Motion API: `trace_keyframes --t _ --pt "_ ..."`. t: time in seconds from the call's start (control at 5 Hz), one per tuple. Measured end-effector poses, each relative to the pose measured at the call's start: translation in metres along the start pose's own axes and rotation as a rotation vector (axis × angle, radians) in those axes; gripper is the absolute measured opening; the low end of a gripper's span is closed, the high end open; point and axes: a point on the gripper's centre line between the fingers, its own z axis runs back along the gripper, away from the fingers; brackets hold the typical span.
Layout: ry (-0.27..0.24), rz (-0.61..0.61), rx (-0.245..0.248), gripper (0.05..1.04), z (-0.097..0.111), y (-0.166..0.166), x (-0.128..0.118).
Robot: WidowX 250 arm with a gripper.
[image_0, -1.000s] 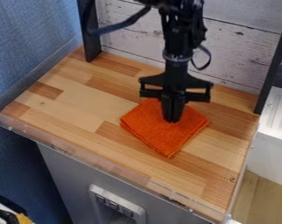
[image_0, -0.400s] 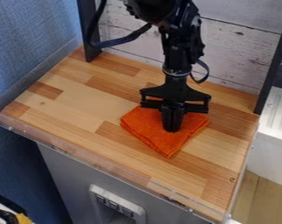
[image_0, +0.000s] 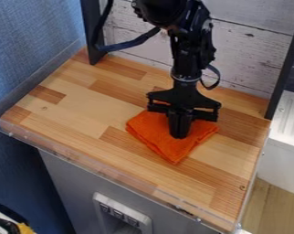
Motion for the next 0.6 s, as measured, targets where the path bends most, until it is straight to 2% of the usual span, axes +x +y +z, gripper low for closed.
trace_keyframes --t 0.6 --pt "0.003 -0.165 0.014 0.084 0.000 -0.026 -0.018"
